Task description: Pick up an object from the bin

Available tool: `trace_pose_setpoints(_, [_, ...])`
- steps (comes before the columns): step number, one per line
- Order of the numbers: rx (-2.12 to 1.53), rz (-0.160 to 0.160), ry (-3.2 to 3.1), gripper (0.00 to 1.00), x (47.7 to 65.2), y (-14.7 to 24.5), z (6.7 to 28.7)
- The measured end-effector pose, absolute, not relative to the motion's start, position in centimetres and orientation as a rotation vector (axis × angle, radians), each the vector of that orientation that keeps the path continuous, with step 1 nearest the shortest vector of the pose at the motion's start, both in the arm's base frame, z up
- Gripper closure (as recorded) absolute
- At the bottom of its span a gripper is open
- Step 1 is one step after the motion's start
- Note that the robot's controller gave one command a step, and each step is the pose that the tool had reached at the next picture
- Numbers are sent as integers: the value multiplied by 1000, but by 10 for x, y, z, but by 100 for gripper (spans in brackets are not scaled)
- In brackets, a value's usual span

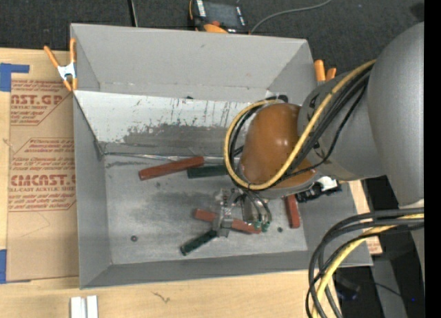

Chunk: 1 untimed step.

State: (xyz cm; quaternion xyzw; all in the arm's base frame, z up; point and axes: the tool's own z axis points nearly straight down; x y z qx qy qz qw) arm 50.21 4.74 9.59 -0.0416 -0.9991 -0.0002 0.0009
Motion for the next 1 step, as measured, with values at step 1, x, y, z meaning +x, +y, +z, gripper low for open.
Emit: trace_pose_setpoints(1, [-121, -5, -3147, 100, 503, 78, 209])
